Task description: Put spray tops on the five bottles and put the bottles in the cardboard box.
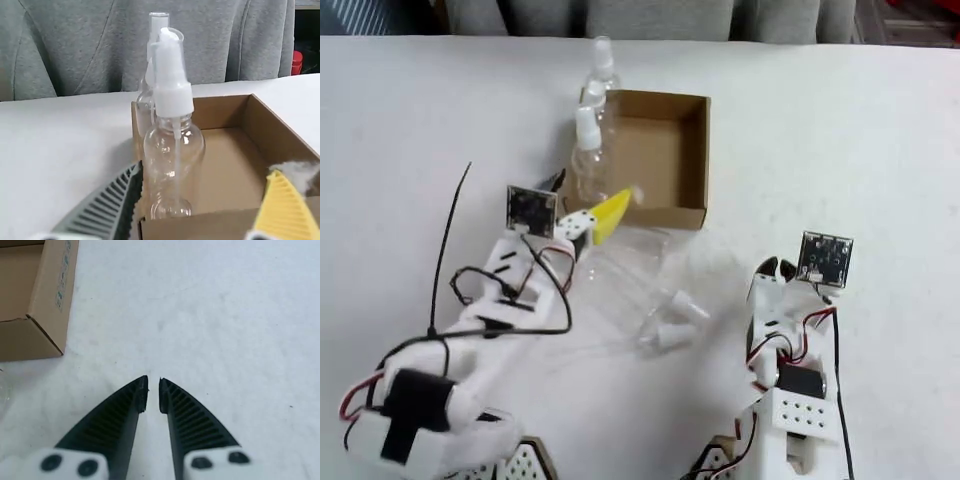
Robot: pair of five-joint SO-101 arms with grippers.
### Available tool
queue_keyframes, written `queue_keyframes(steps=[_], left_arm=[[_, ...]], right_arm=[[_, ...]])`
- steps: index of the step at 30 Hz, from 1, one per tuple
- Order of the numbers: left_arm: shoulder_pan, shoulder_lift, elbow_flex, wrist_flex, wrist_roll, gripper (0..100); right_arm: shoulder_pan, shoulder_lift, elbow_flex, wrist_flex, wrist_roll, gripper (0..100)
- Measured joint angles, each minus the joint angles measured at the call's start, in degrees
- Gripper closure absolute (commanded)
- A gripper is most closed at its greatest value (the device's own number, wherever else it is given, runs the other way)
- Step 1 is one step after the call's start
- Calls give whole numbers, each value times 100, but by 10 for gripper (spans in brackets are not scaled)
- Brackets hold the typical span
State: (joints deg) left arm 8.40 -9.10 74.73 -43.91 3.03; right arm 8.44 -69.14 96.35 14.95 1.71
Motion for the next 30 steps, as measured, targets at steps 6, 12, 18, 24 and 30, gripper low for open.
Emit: queue_keyframes(steps=[6,12,18,24,30], left_arm=[[0,-633,448,466,0,639],[0,-1196,642,1011,0,645],[0,-1705,668,1741,0,865],[-18,-2268,668,2374,0,953],[-264,-2804,668,3200,0,976]], right_arm=[[0,0,0,0,0,981],[0,0,0,0,0,981],[0,0,0,0,0,981],[0,0,0,0,0,981],[0,0,0,0,0,981]])
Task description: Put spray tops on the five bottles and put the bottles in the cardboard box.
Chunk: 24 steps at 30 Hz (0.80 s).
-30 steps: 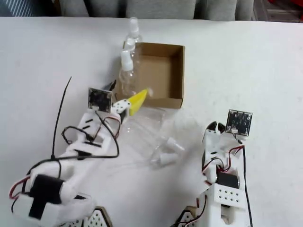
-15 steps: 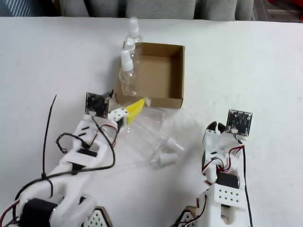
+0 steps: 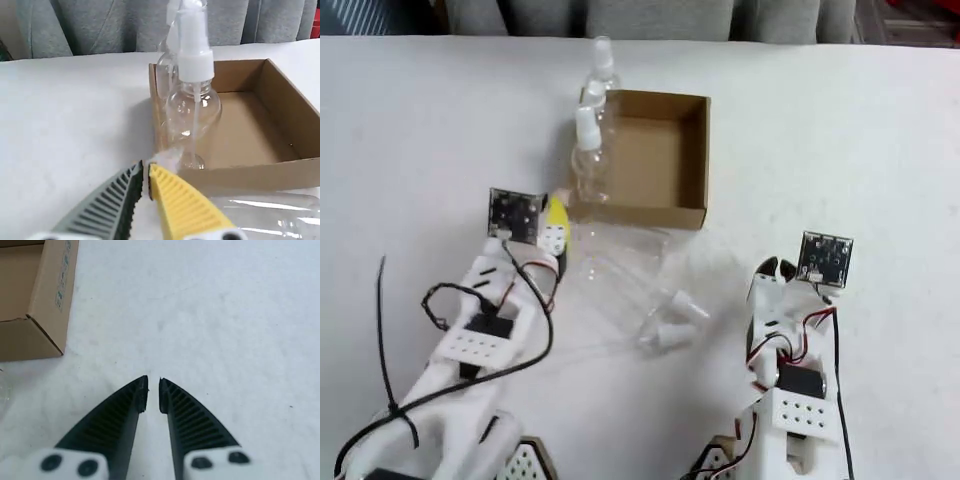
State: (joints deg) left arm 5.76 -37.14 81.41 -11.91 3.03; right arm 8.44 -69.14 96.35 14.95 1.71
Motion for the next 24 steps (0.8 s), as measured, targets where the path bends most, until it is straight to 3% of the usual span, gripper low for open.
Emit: queue_keyframes(steps=[12,20,24], left_arm=[[-941,-756,53,2743,0,976],[-1187,-1002,440,2980,-9,976],[-1187,-1565,571,3358,-492,974]], right_arm=[[0,0,0,0,0,981],[0,0,0,0,0,981],[0,0,0,0,0,981]])
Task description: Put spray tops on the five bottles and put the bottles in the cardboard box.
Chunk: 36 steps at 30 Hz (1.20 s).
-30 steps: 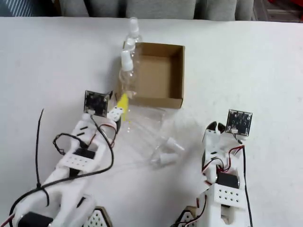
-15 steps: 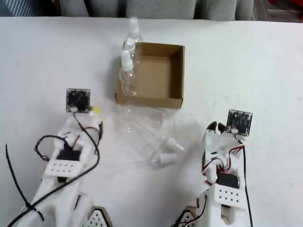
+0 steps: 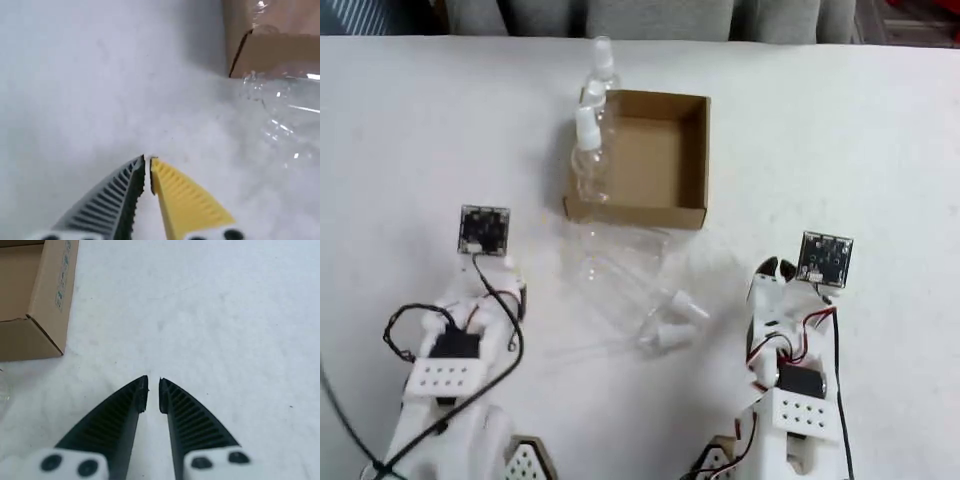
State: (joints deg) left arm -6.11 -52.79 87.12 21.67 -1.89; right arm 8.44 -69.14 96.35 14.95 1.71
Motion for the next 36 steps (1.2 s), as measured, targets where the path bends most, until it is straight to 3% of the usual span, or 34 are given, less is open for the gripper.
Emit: queue_keyframes(steps=[7,17,22,29,33,36], left_arm=[[0,-1600,132,1837,-440,973],[-9,-3613,1046,2171,-440,976],[-9,-4325,1055,3103,-457,976],[-167,-4870,1029,4018,-457,973],[-264,-4905,1029,4018,-457,973],[-264,-4905,1029,4018,-457,973]], right_arm=[[0,0,0,0,0,981],[0,0,0,-18,0,981],[0,0,-123,-237,0,982],[-211,0,-1503,1248,0,982],[-862,0,-2479,2303,62,982],[-1538,0,-3059,3042,527,982]])
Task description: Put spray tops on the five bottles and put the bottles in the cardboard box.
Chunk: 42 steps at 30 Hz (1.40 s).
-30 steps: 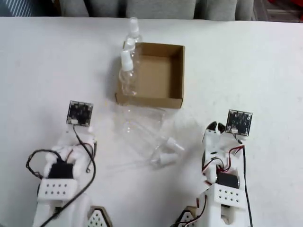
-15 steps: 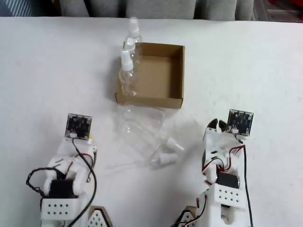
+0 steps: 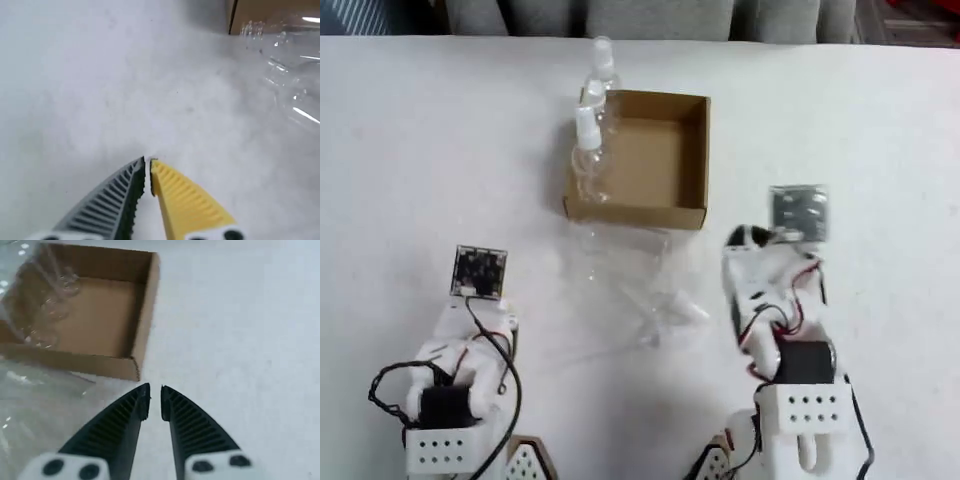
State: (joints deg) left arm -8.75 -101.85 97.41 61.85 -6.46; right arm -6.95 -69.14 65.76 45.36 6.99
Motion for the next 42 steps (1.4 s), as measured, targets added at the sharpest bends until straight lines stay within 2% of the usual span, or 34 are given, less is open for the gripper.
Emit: queue_keyframes(steps=[3,7,14,23,33,39,42], left_arm=[[0,0,0,0,0,973],[-18,0,0,0,0,973],[-26,0,0,0,0,973],[-97,0,0,0,0,973],[-97,0,0,0,0,973],[-97,0,0,0,0,973],[-97,0,0,0,0,973]], right_arm=[[-782,0,-431,686,475,981],[-1662,0,-782,1284,659,982],[-2620,1169,-1618,2075,695,981],[-2989,3868,-3253,2857,695,980],[-3666,5635,-4396,3270,1213,978],[-3657,6101,-4782,3147,1275,821],[-3675,6321,-4932,3130,1275,819]])
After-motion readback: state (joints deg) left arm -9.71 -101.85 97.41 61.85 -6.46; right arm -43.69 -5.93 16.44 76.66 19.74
